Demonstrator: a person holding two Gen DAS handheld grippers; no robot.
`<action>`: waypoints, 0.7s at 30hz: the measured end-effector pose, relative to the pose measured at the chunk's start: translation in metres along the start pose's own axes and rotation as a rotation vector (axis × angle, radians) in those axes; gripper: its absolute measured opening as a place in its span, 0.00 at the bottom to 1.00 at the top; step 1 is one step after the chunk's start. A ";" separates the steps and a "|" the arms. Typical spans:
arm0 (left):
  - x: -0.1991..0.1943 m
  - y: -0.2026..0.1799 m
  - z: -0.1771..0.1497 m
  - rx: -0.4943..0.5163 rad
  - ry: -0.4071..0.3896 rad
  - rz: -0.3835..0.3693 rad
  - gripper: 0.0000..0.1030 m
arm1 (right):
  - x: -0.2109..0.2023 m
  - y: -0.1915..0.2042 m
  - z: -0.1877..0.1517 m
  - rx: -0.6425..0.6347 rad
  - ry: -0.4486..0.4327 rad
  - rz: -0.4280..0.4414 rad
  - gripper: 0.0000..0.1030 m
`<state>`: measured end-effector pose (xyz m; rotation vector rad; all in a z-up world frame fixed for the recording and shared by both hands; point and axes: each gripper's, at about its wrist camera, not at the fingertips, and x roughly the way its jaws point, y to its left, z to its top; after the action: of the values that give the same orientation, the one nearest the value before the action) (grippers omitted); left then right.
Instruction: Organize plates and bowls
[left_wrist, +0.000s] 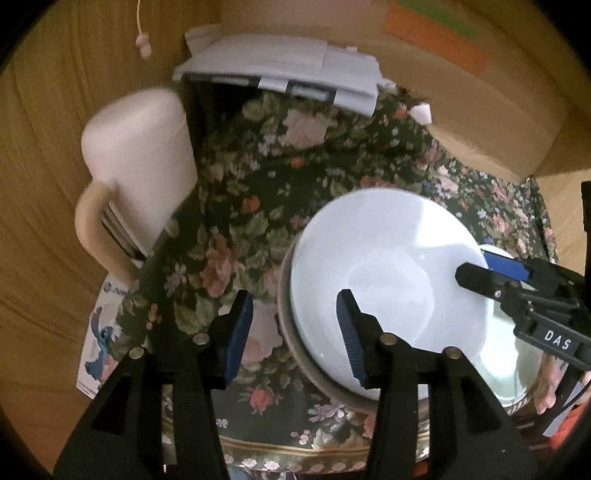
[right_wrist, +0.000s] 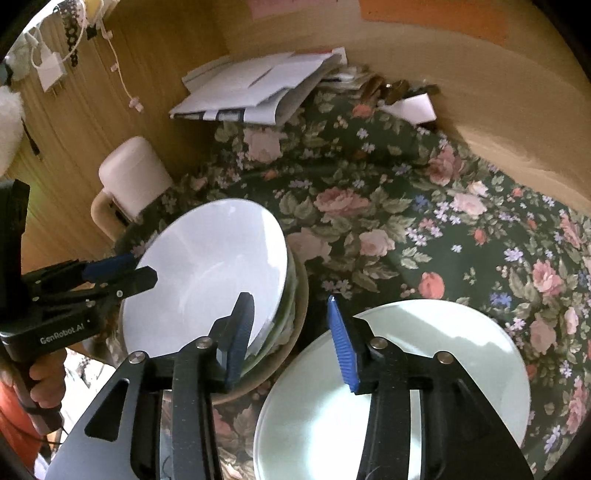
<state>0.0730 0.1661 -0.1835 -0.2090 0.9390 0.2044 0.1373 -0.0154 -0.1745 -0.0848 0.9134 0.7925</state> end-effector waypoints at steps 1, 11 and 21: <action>0.003 0.001 -0.001 -0.004 0.010 -0.004 0.45 | 0.002 0.000 -0.001 0.002 0.006 0.005 0.37; 0.021 0.004 -0.008 -0.034 0.060 -0.082 0.46 | 0.021 0.001 -0.002 0.027 0.071 0.062 0.37; 0.030 0.004 -0.010 -0.053 0.061 -0.115 0.45 | 0.031 0.009 -0.004 0.015 0.100 0.057 0.40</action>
<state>0.0811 0.1701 -0.2140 -0.3186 0.9799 0.1170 0.1396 0.0075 -0.1977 -0.0859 1.0204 0.8402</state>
